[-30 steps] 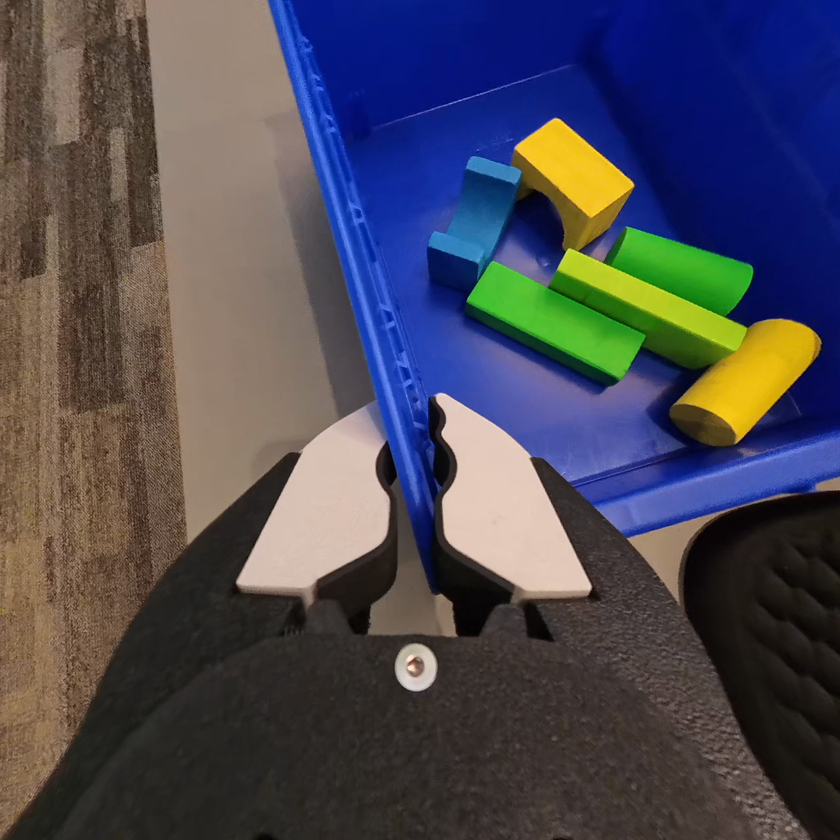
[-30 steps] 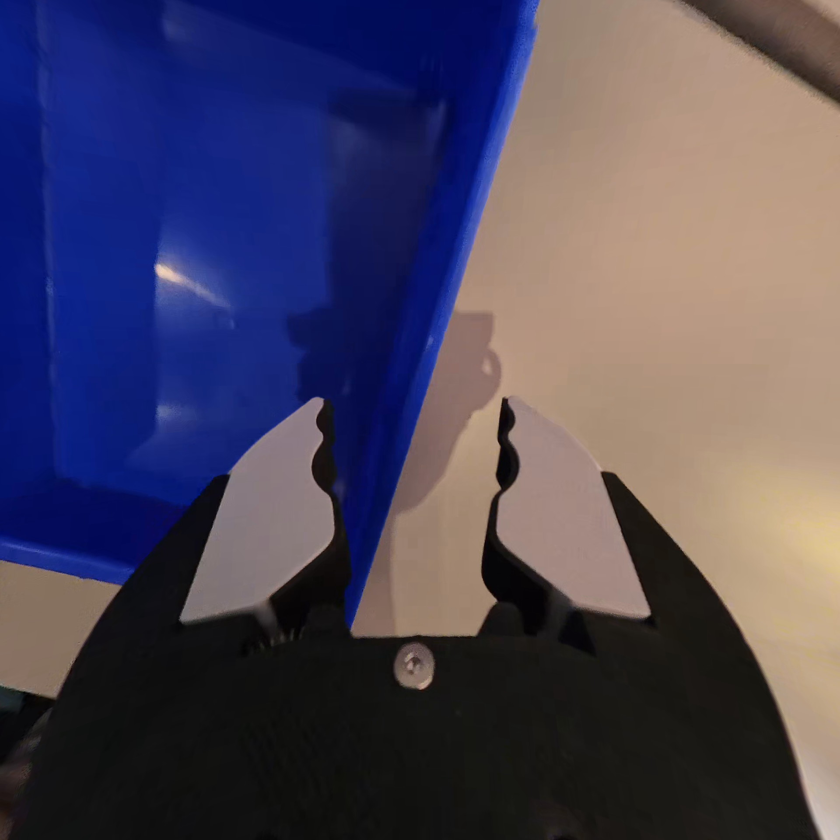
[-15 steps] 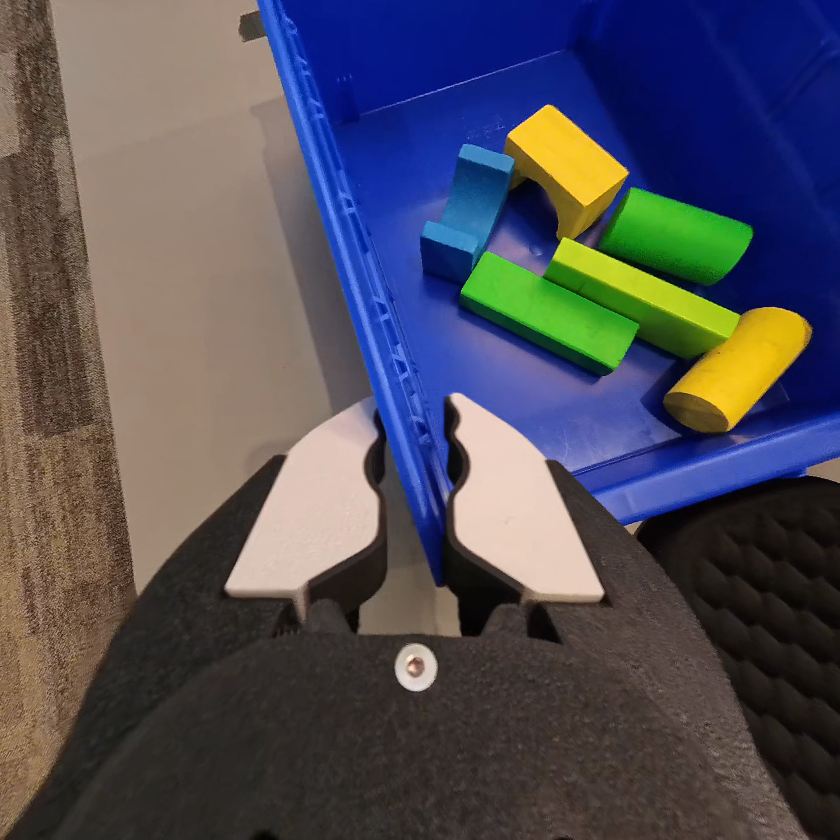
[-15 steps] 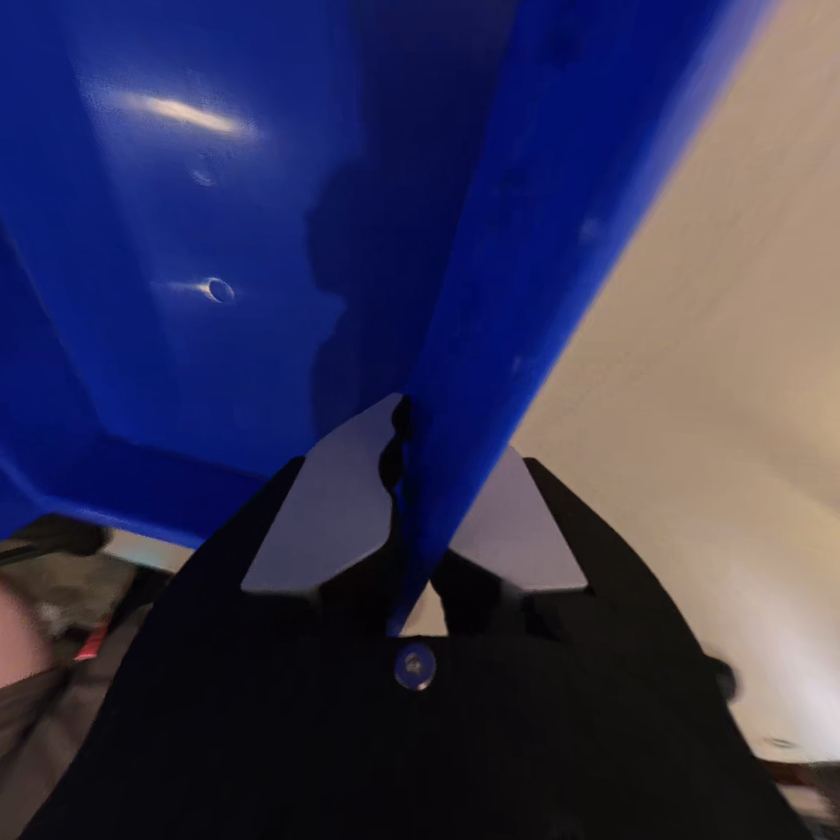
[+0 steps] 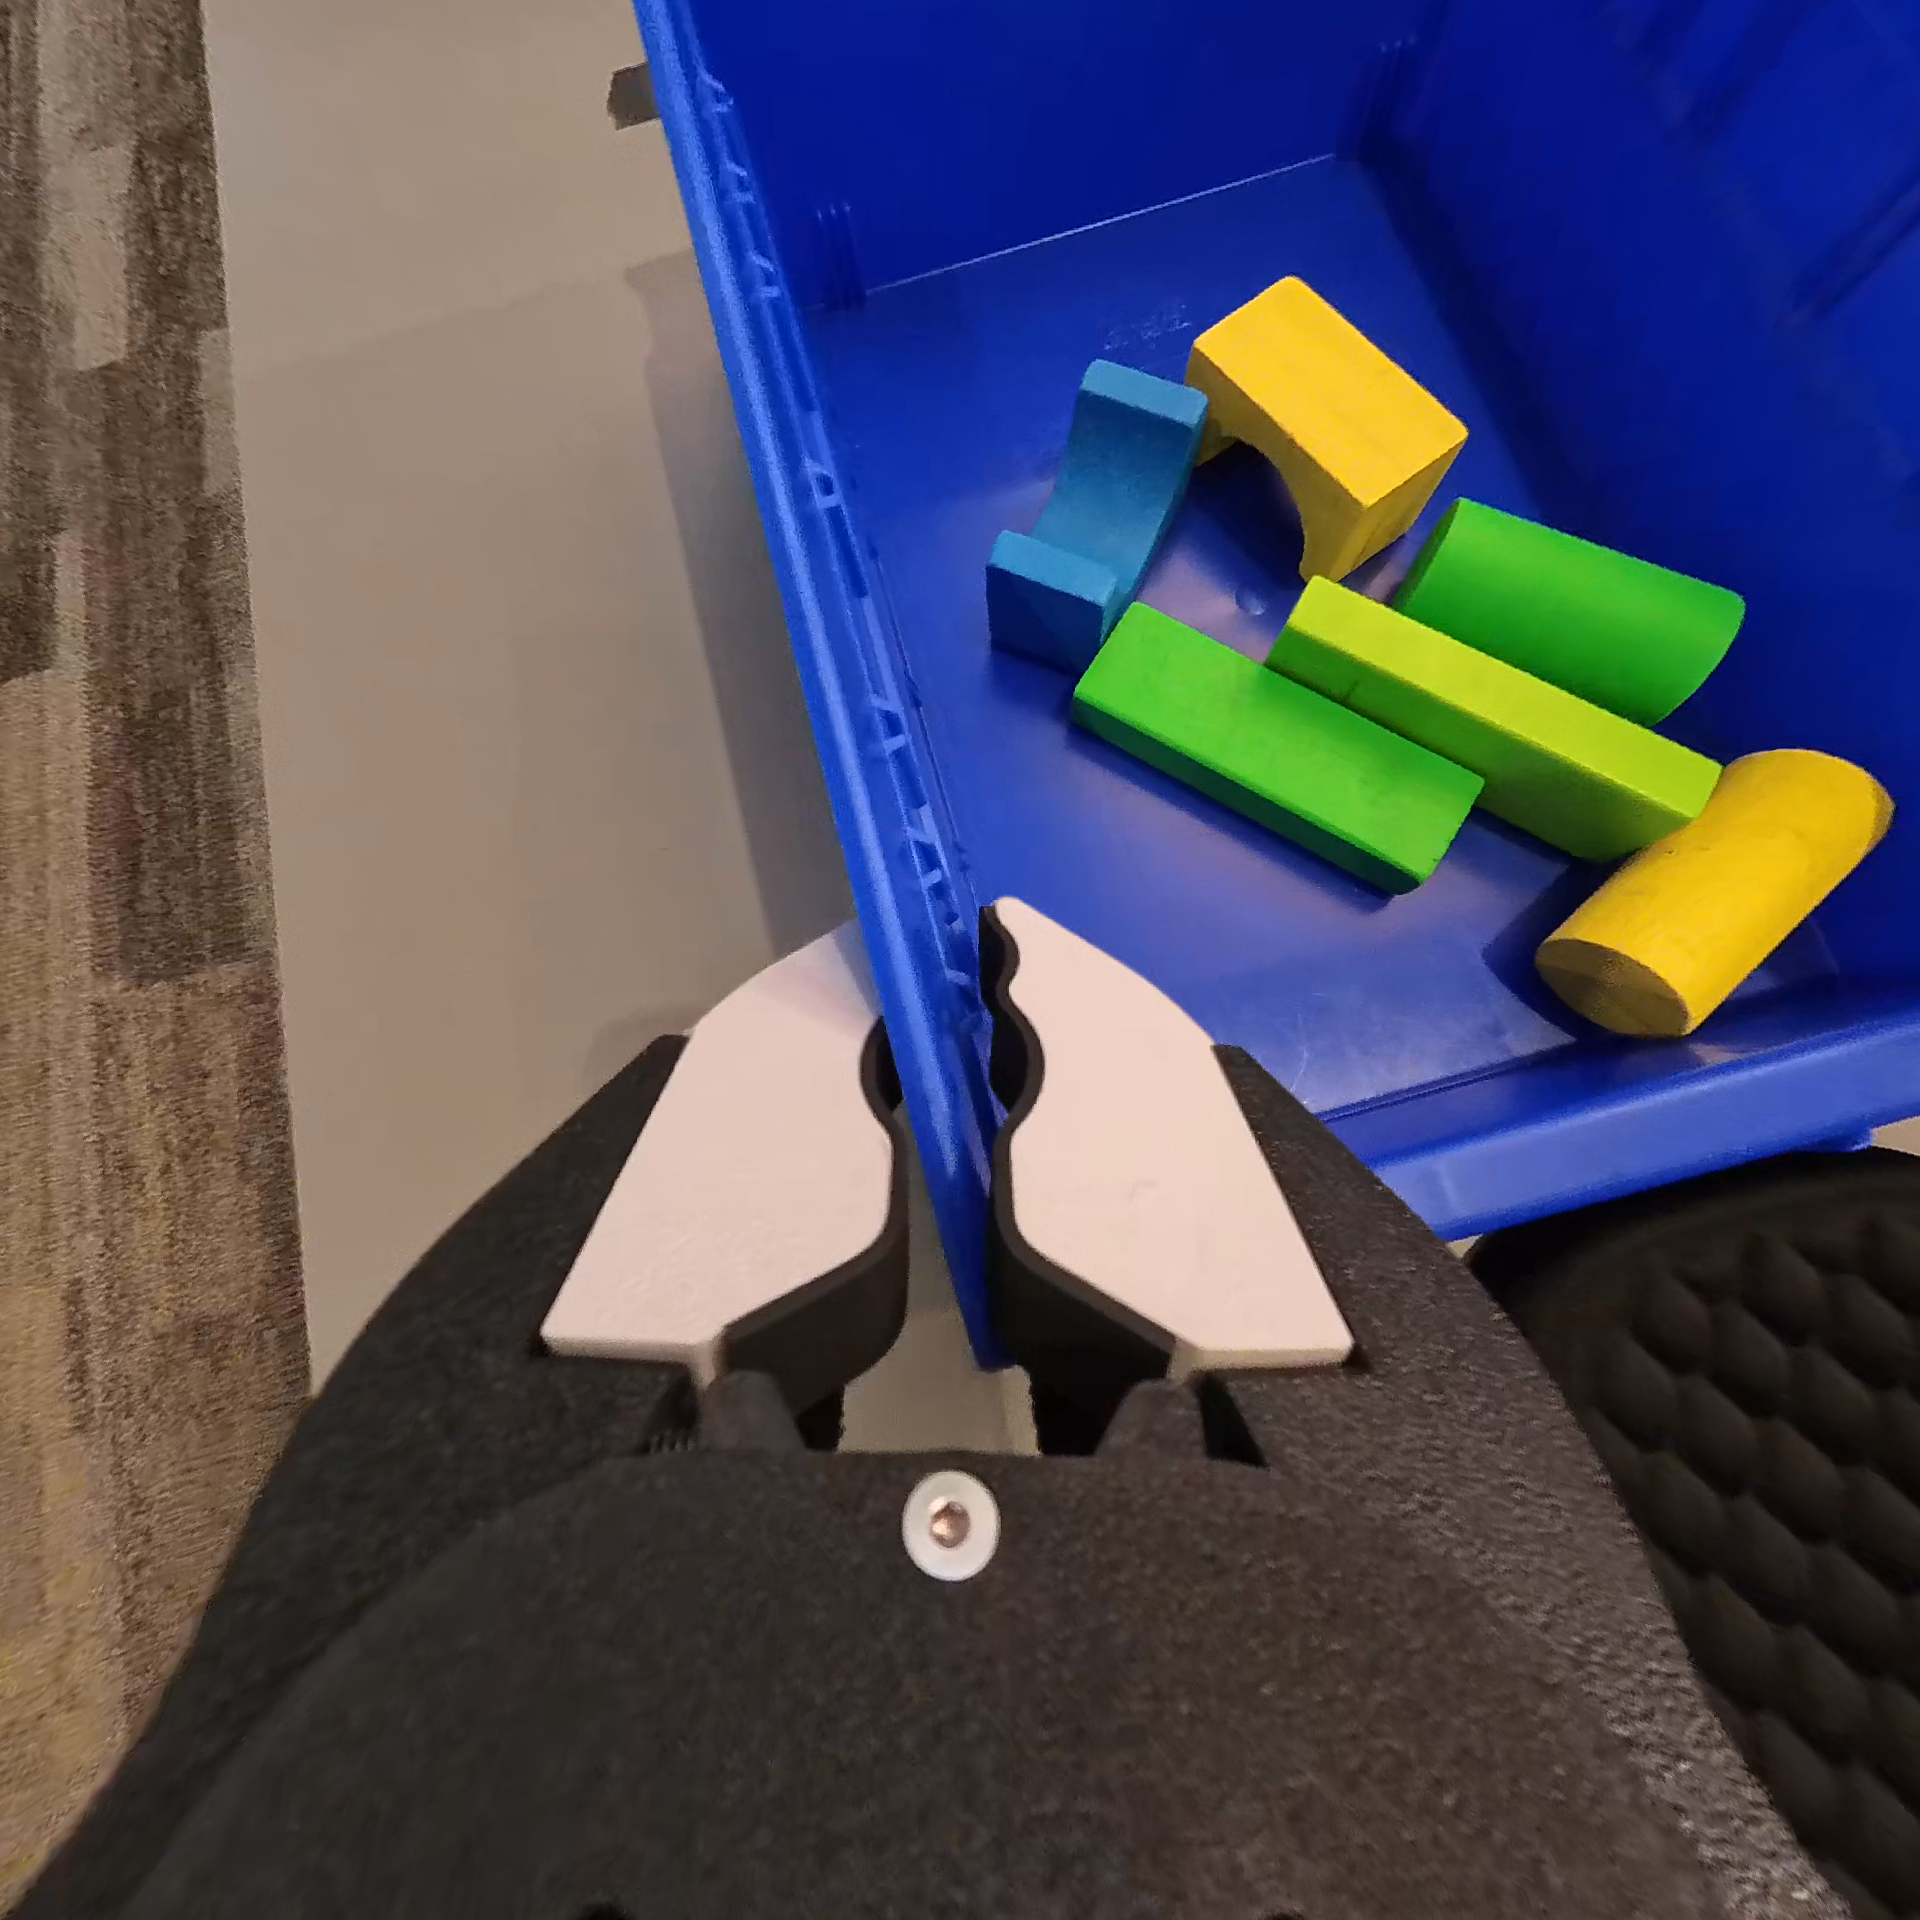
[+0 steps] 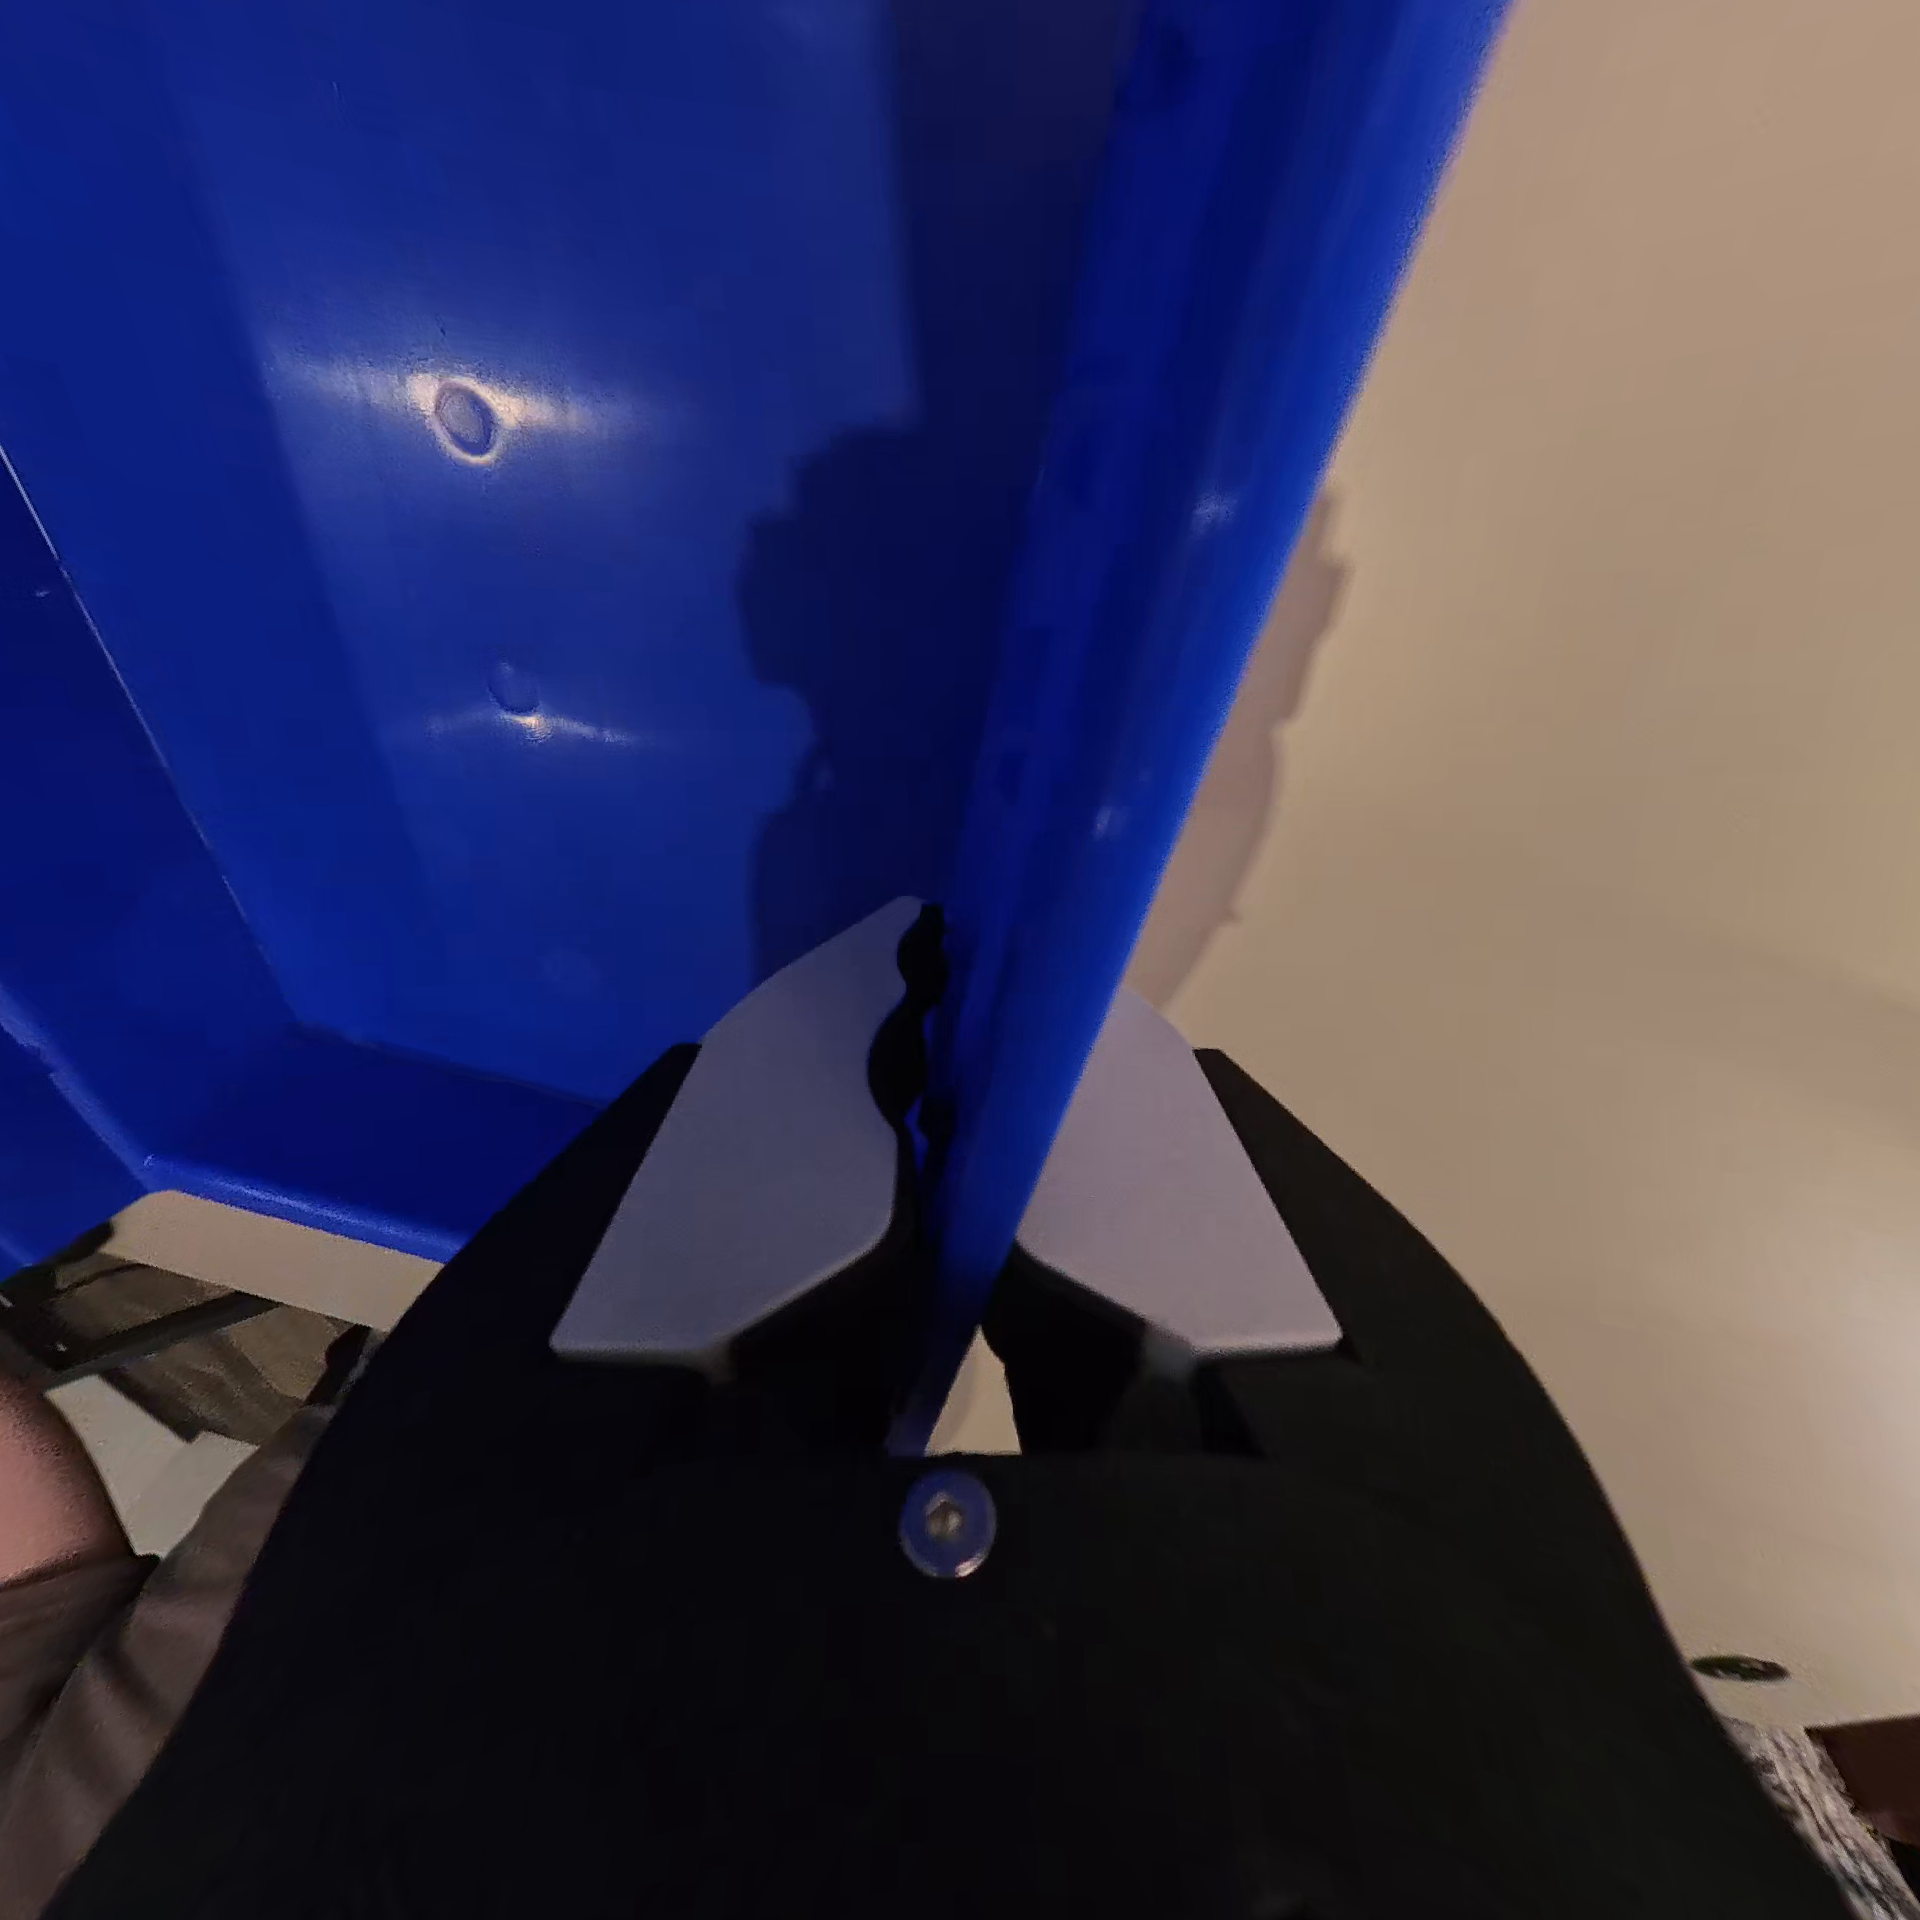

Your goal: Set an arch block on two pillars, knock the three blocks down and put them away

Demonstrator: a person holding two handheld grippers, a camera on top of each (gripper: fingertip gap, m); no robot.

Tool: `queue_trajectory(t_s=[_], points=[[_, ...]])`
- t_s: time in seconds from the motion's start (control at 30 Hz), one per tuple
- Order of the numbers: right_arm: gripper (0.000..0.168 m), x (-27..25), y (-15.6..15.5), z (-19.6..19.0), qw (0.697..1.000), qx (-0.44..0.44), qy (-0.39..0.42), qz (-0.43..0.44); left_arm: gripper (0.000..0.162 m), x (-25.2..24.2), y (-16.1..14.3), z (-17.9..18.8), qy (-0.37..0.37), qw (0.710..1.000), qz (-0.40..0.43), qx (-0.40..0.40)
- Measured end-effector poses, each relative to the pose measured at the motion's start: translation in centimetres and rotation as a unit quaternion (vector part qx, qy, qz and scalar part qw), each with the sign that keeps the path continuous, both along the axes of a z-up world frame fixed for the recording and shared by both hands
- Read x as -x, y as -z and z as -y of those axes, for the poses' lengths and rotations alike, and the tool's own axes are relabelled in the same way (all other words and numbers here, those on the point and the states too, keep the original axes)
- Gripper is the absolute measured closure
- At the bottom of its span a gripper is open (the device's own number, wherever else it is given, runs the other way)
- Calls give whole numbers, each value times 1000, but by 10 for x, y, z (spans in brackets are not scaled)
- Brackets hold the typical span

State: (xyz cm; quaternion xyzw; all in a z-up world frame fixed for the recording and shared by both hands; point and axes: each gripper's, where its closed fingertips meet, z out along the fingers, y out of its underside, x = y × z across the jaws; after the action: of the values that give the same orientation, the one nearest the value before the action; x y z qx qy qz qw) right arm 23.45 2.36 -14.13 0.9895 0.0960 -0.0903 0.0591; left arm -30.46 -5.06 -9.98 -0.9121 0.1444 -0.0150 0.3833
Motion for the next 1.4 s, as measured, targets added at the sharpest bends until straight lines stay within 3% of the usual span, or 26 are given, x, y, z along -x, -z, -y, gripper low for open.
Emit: queue_trajectory(t_s=[0.37,0.67,1.4], points=[[164,-181,2,22,997,19,78,23,153,1,0,0,-3,1000,3,2],[164,-279,4,43,990,24,133,26,154,0,0,-1,-11,1000,13,2],[163,-295,4,40,993,-1,113,20,156,-2,1,-3,-31,999,38,3]])
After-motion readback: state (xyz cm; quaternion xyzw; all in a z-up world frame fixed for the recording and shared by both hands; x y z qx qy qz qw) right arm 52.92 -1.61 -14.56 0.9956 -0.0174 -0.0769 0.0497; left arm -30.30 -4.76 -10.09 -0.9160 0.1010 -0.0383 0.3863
